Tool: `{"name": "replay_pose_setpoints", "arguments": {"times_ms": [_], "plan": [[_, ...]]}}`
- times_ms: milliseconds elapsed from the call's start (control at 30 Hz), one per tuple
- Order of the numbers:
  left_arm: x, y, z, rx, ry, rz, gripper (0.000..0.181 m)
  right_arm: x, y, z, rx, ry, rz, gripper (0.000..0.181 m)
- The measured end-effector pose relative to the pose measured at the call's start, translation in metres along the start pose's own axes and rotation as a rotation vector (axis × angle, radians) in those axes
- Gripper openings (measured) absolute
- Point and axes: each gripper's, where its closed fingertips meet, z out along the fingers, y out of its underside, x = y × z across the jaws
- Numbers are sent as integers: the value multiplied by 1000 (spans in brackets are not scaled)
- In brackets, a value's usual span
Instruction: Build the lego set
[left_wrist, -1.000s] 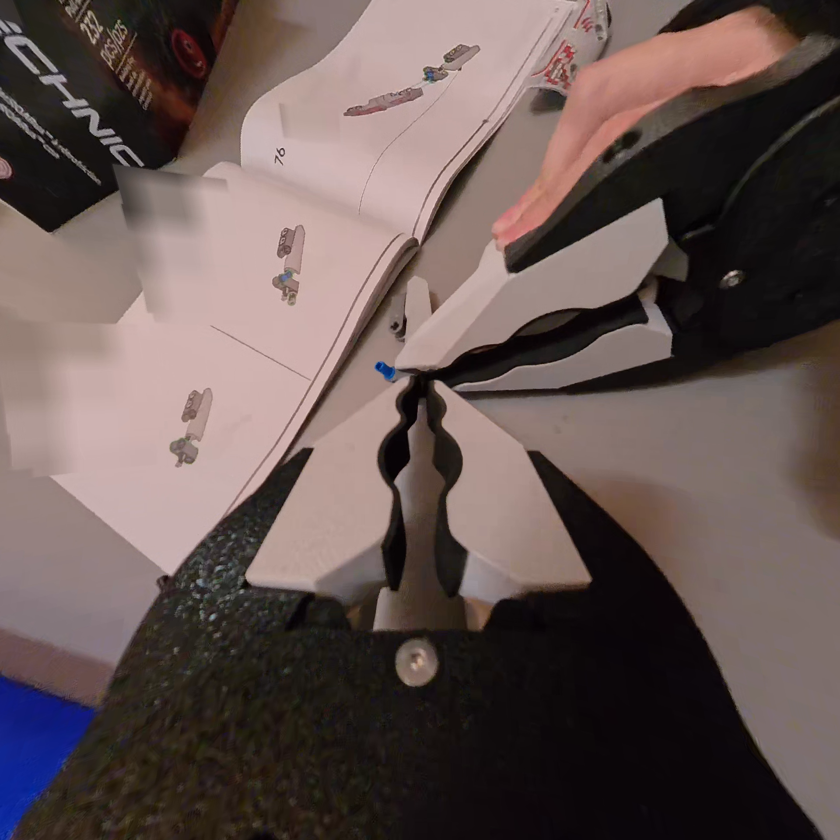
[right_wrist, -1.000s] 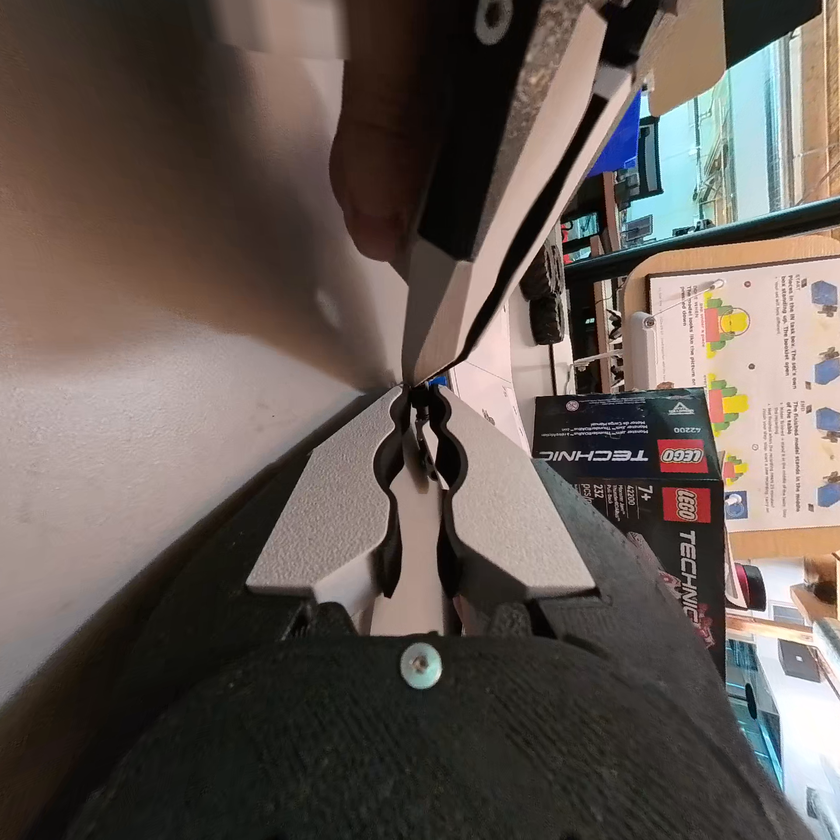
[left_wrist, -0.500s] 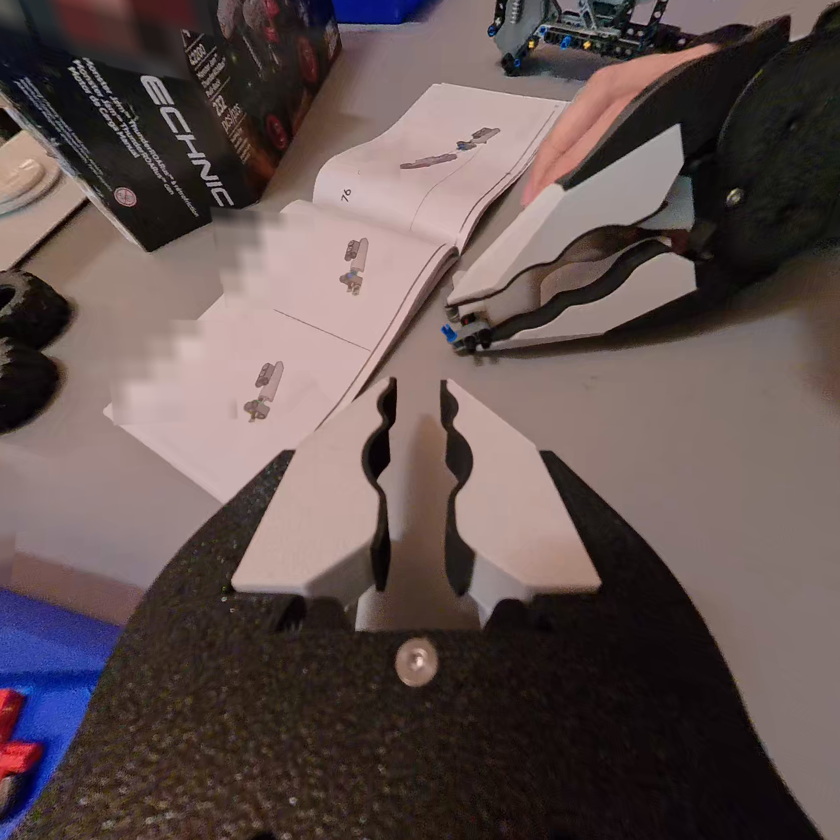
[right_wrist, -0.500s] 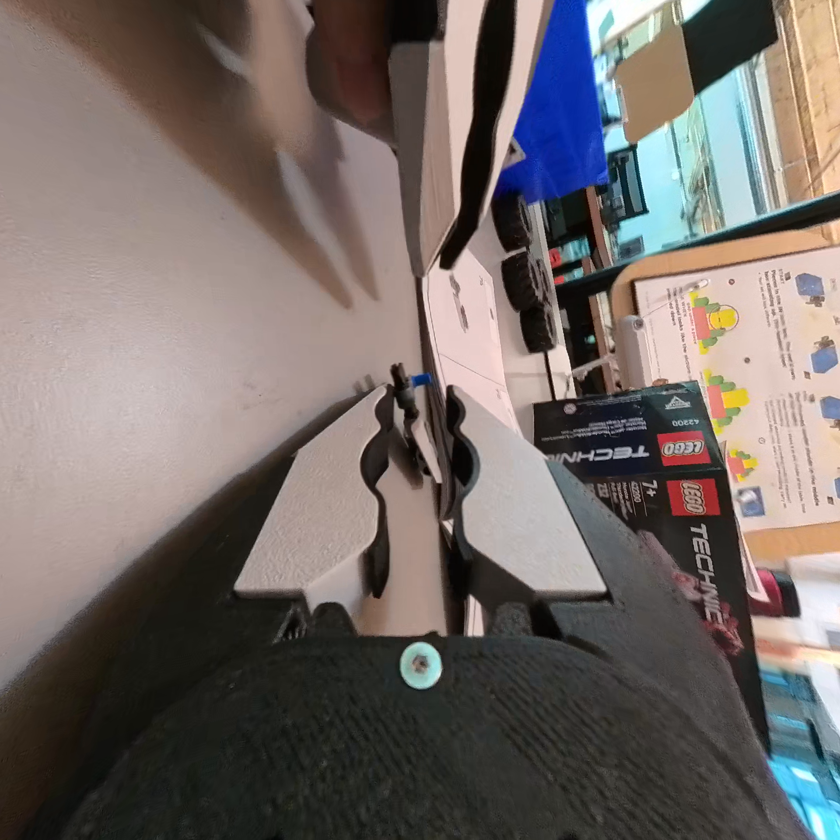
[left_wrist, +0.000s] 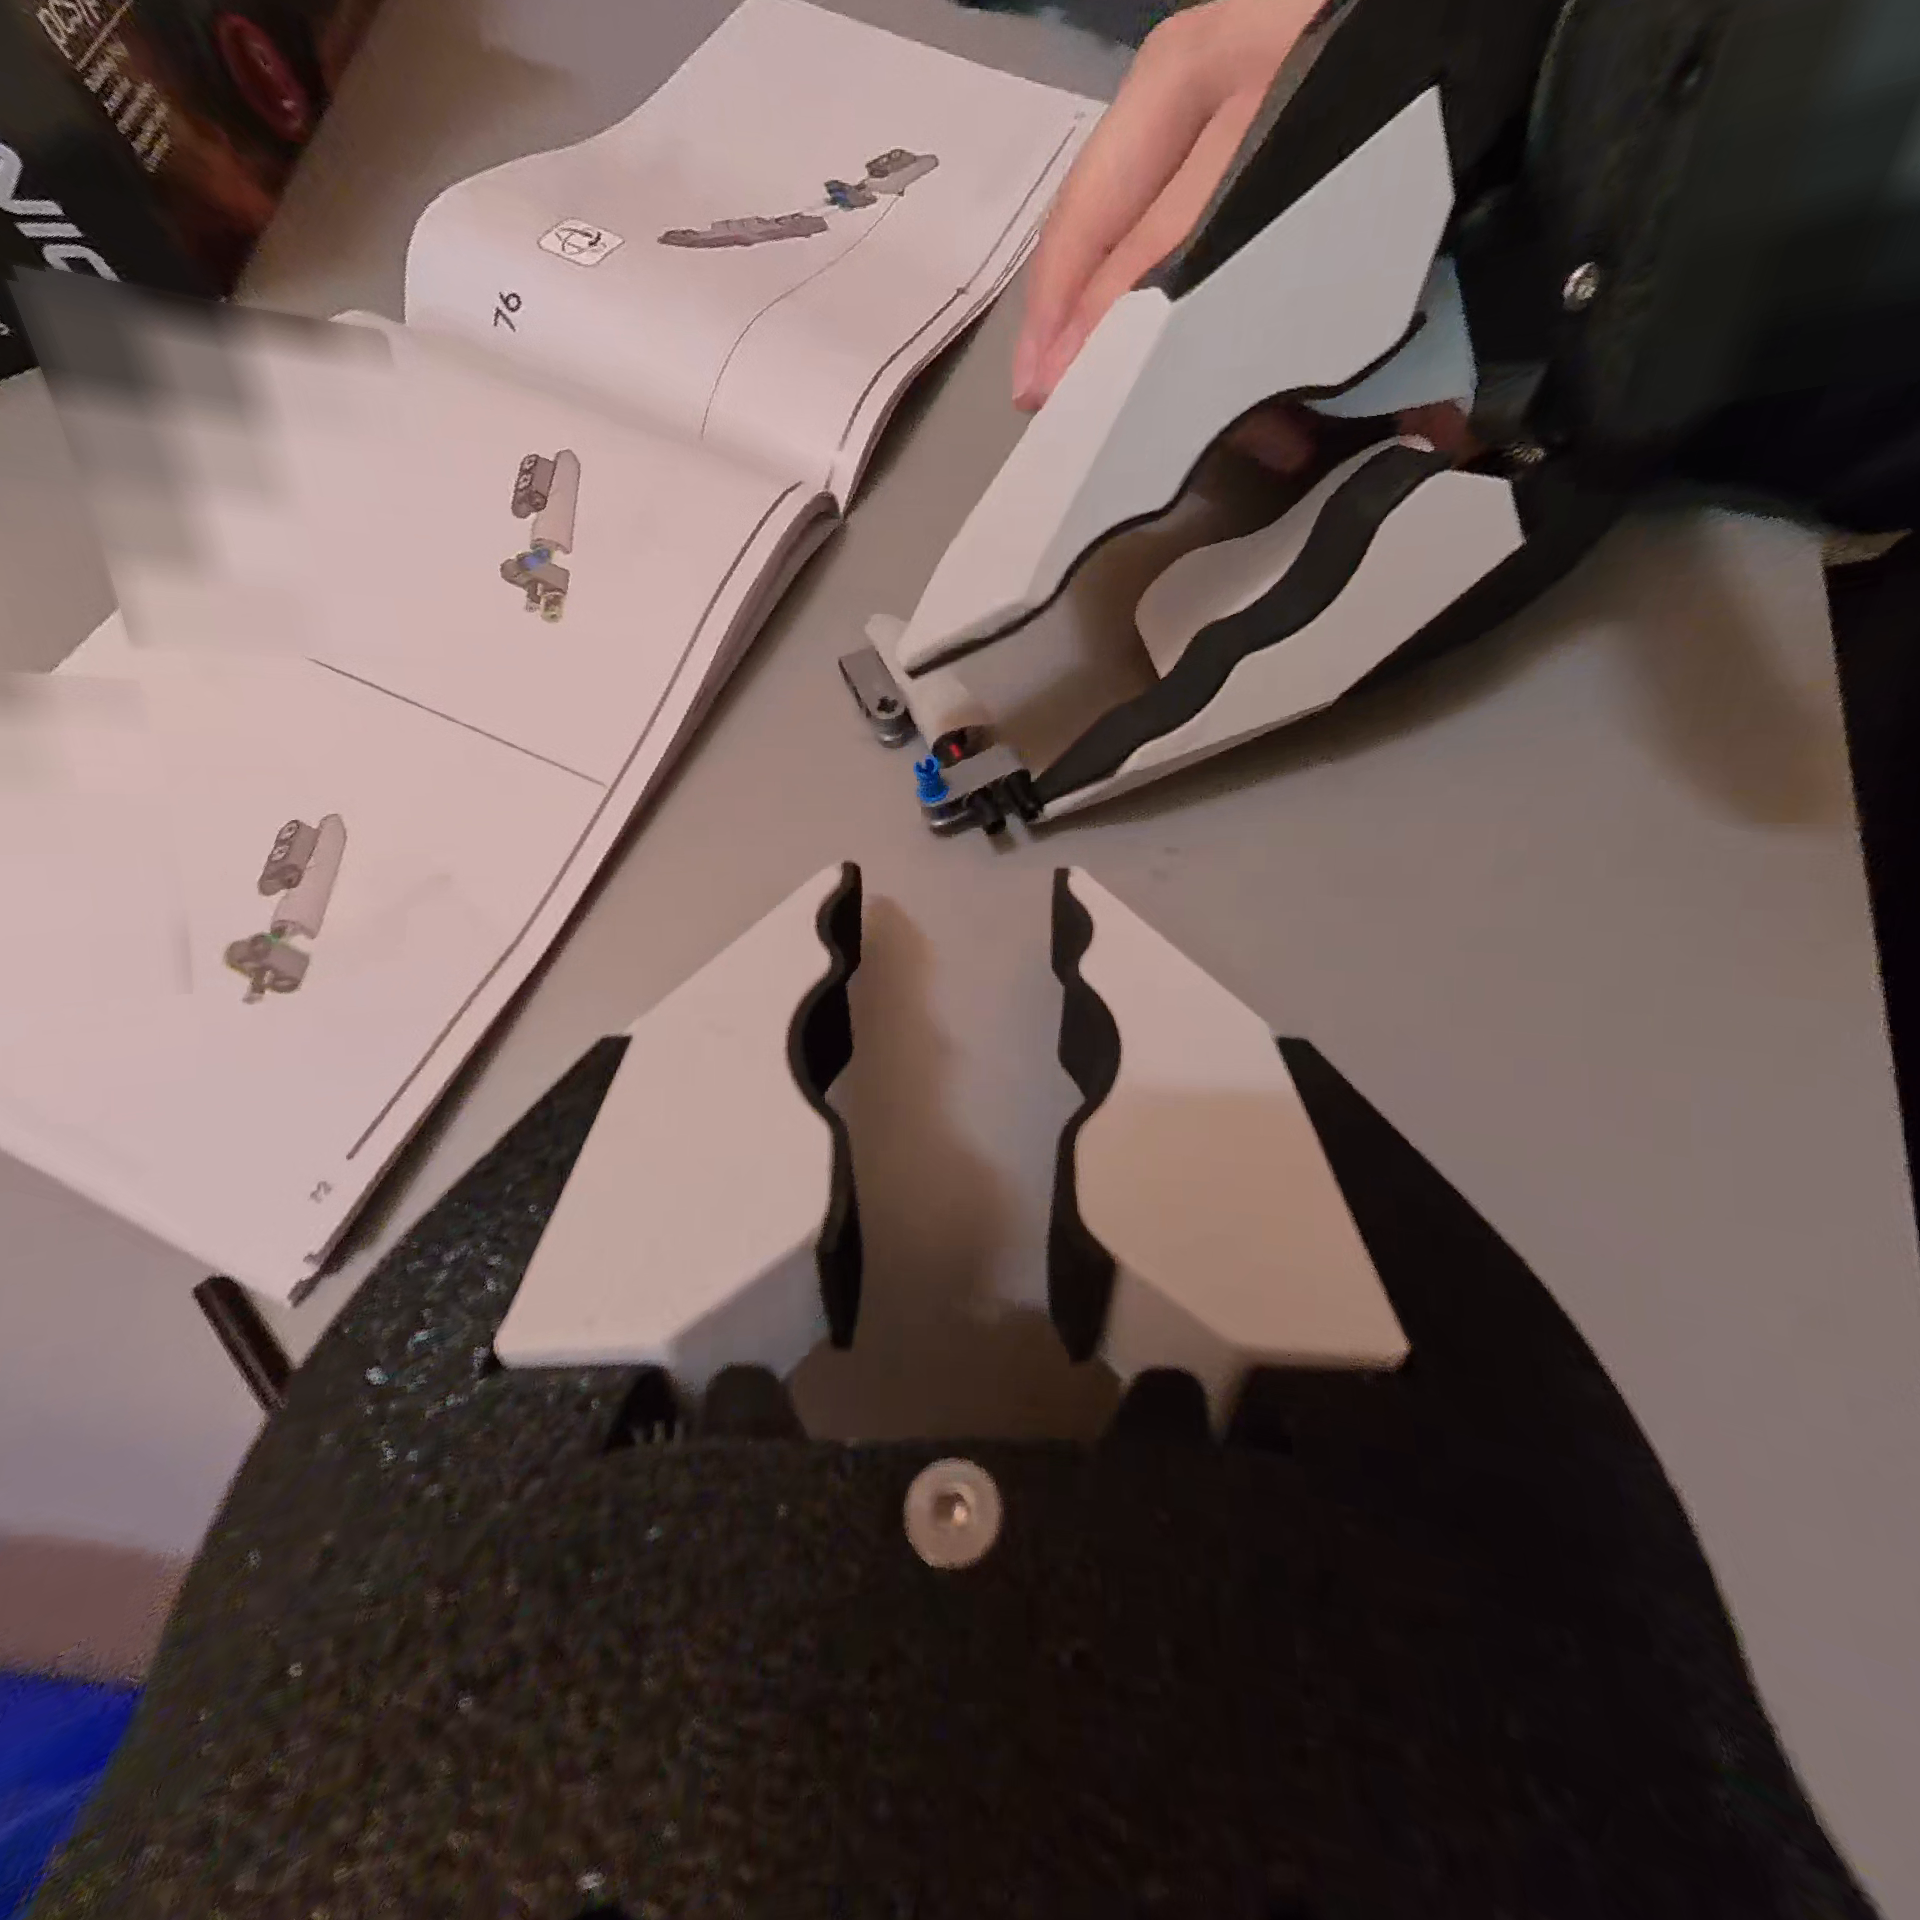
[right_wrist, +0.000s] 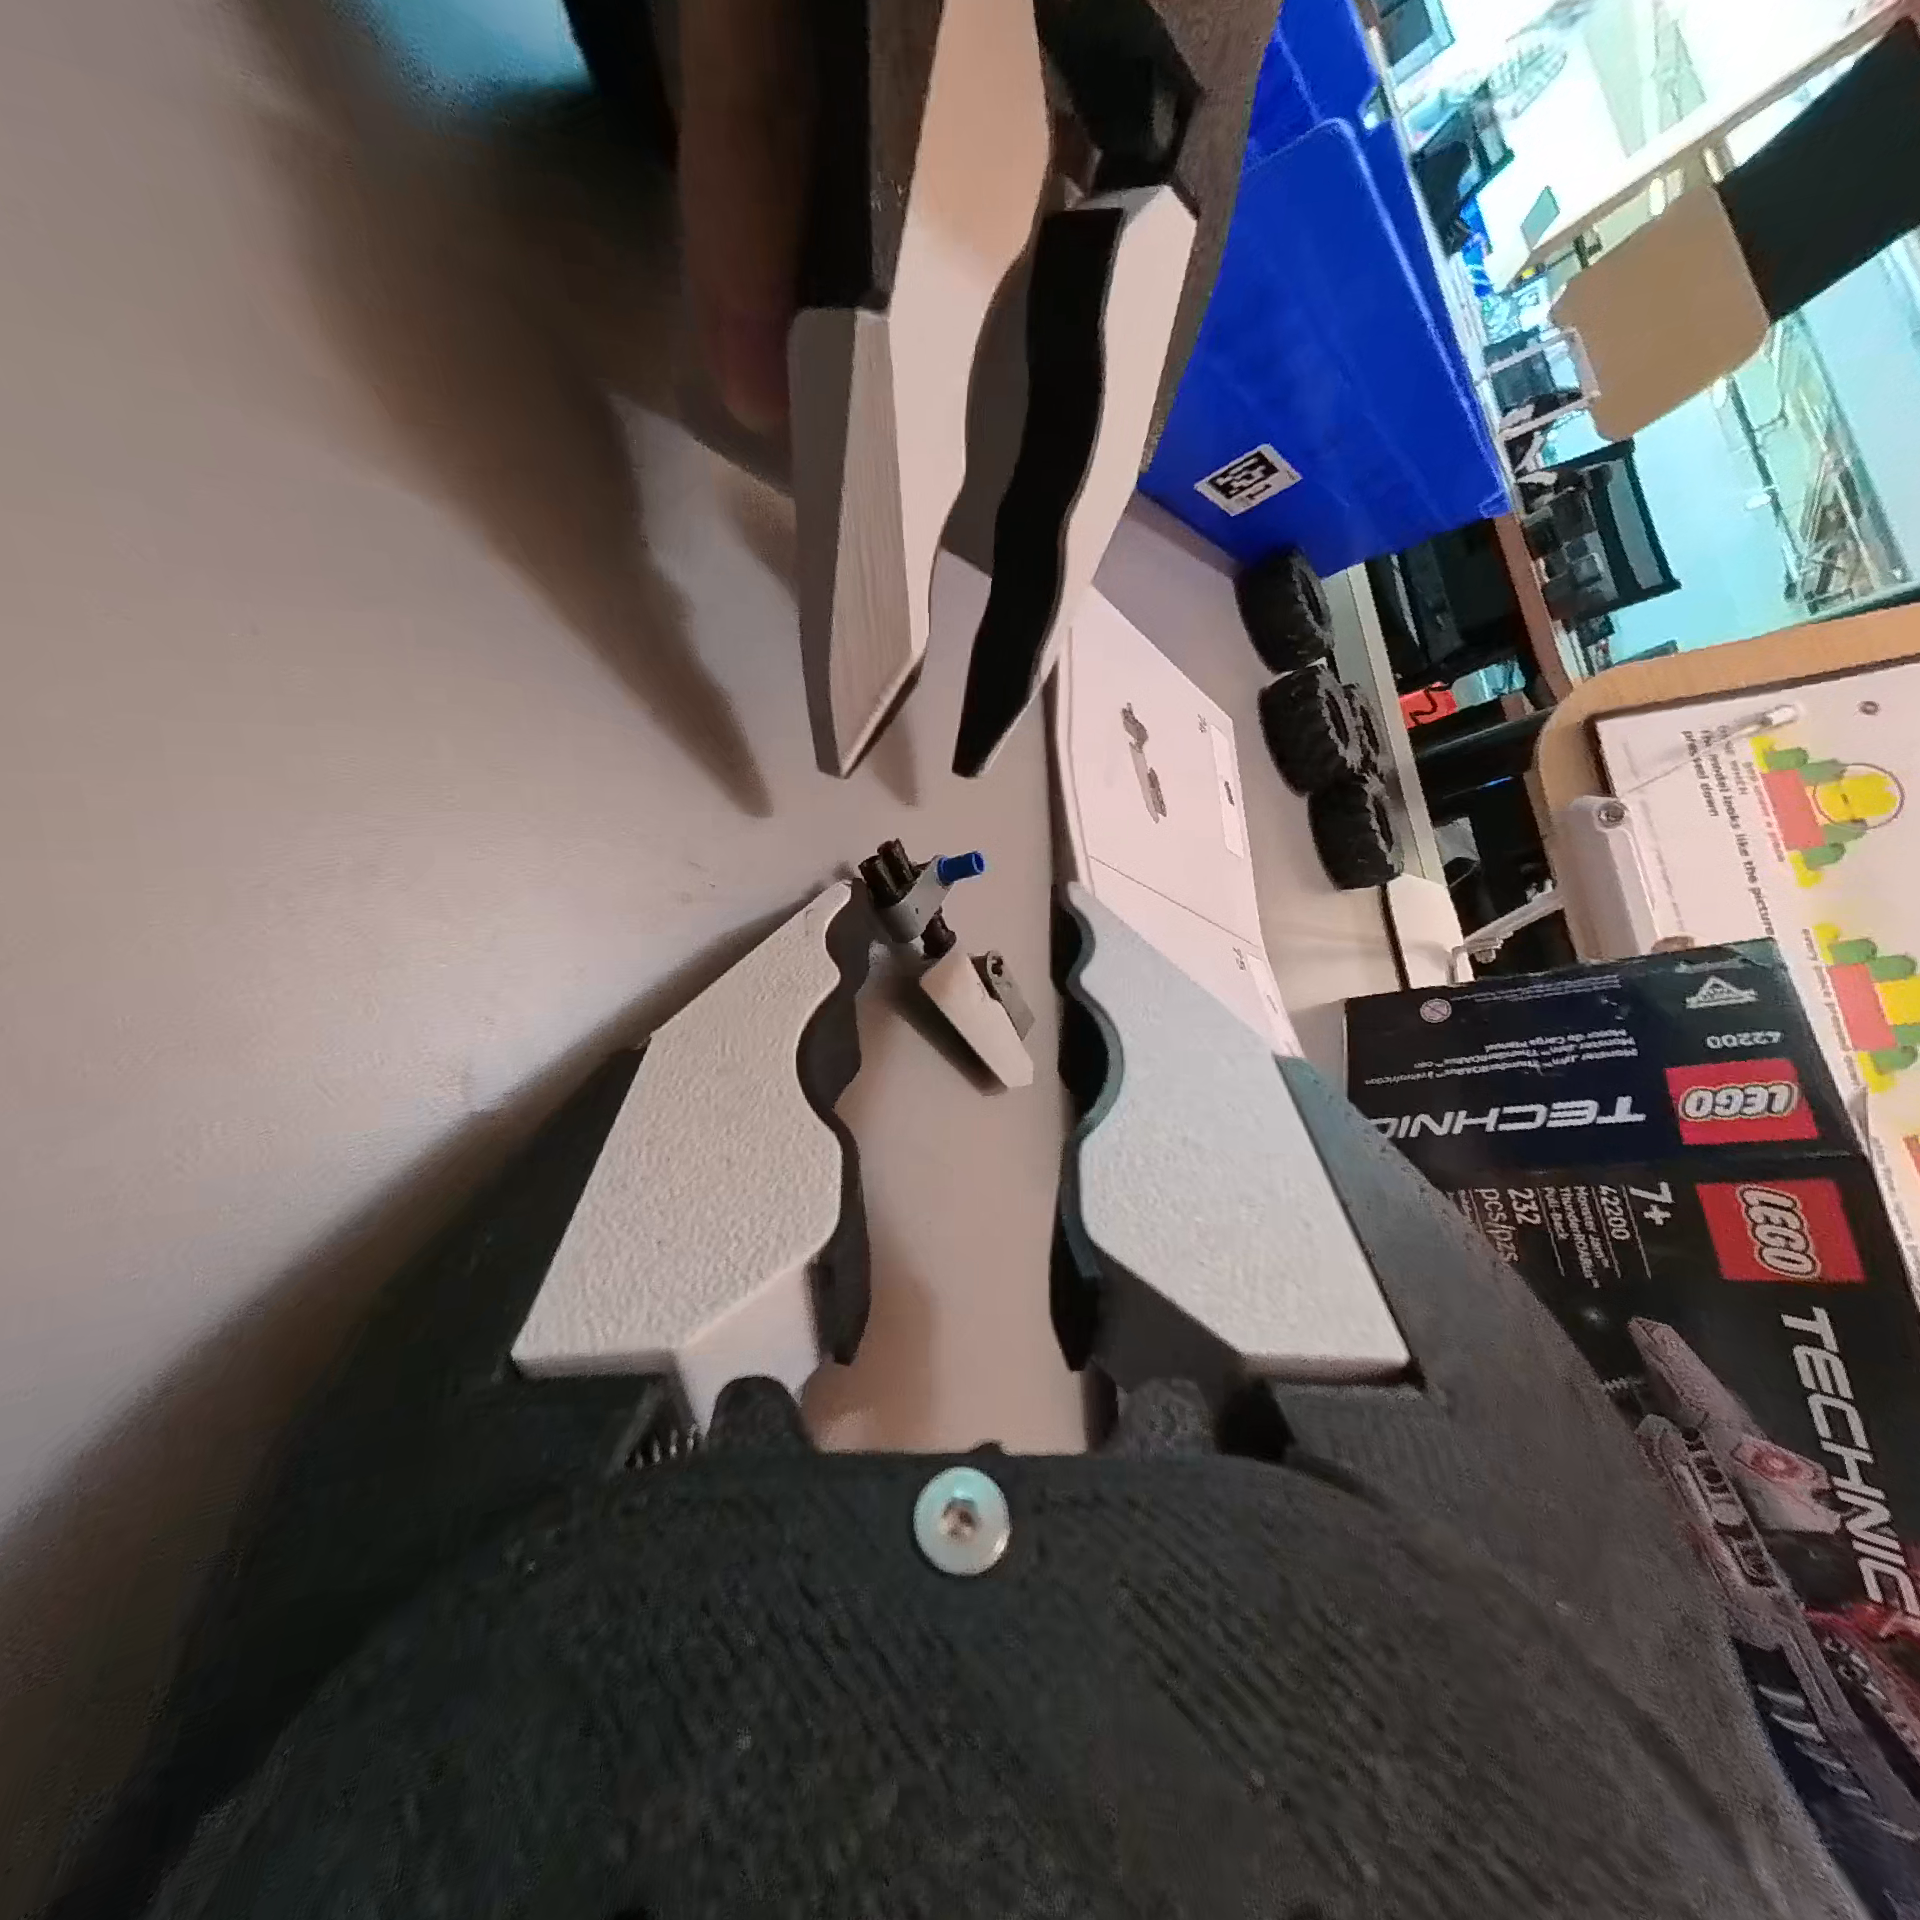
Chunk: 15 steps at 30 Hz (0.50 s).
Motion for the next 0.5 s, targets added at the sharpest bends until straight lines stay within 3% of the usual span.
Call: {"name": "replay_pose_setpoints", "arguments": {"times_ms": [33, 233, 333, 500], "plan": [[-1, 2, 1, -11, -14, 7, 33, -2, 0, 0, -7, -12, -2, 31], [7, 5, 8, -57, -34, 0, 31, -9, -8, -5, 12, -107, 69, 50], [8, 4, 13, -71, -71, -57, 30, -10, -10, -14, 27, -167, 163, 72], [2, 0, 22, -91, -157, -60, 23, -5, 9, -26, -27, -213, 388, 73]]}}
